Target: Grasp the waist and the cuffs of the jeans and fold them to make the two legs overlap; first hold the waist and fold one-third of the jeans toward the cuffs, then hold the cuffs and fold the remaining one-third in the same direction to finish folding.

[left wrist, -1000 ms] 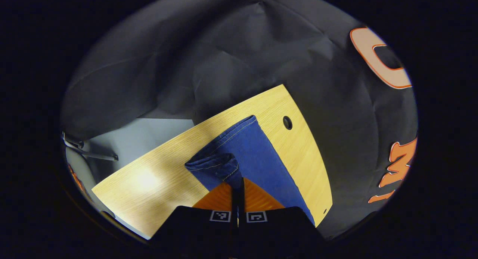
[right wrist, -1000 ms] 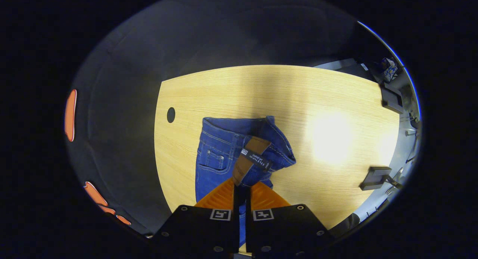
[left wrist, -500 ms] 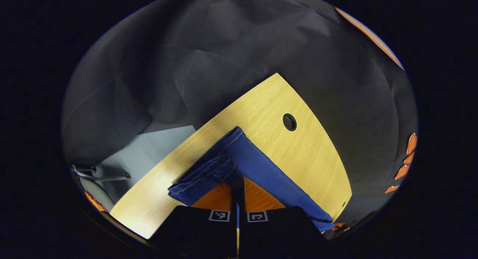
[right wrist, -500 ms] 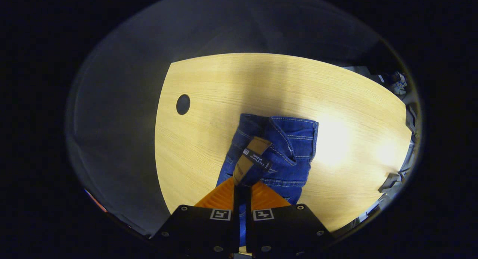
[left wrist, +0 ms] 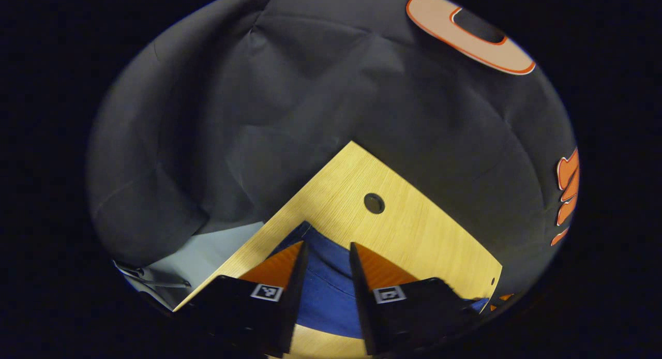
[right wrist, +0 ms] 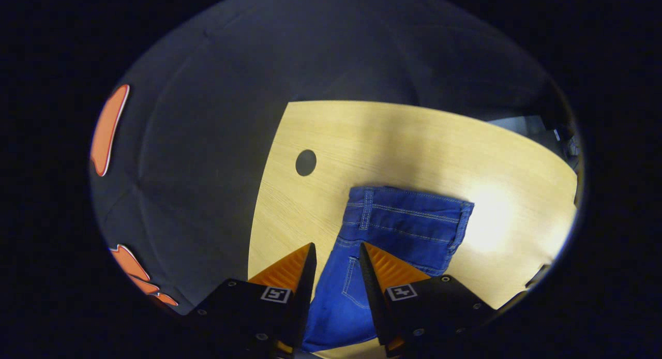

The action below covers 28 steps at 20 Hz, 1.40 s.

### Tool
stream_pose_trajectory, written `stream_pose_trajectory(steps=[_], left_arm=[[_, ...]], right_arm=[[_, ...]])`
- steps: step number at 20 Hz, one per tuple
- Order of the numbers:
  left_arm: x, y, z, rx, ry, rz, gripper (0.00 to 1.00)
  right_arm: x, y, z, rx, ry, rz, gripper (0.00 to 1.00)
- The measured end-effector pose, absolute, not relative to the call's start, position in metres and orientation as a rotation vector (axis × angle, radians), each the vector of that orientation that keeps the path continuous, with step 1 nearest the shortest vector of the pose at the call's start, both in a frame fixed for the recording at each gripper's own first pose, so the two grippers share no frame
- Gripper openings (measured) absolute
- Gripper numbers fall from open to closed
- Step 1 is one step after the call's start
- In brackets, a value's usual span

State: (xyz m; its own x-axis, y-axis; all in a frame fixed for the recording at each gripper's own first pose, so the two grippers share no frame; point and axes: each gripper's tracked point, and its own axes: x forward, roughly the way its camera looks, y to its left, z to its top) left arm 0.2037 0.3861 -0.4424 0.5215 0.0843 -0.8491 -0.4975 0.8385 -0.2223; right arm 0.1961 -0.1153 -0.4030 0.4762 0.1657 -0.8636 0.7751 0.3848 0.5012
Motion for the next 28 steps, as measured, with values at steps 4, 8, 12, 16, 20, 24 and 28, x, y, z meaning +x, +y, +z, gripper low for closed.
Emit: stream_pose_trajectory(steps=[4,8,12,16,20,24,28], left_arm=[[0.198,0.364,-0.397,-0.369,0.863,0.301,0.82],[0.191,0.338,-0.375,-0.25,0.788,0.256,0.95],[0.188,0.304,-0.343,-0.127,0.702,0.21,0.97],[0.177,0.282,-0.314,-0.075,0.647,0.155,0.98],[0.155,0.27,-0.282,-0.062,0.588,0.124,0.98],[0.14,0.244,-0.258,-0.002,0.539,0.105,0.98],[0.128,0.227,-0.25,-0.028,0.53,0.107,0.98]], right_arm=[[0.156,-0.123,-0.411,0.964,1.076,-0.48,0.78],[0.124,-0.117,-0.427,0.924,1.119,-0.495,0.97],[0.103,-0.115,-0.448,0.927,1.163,-0.514,0.98],[0.097,-0.117,-0.466,0.915,1.18,-0.518,0.98],[0.102,-0.126,-0.478,0.897,1.162,-0.523,0.98],[0.113,-0.129,-0.486,0.921,1.129,-0.518,0.98],[0.116,-0.139,-0.491,0.902,1.09,-0.544,0.94]])
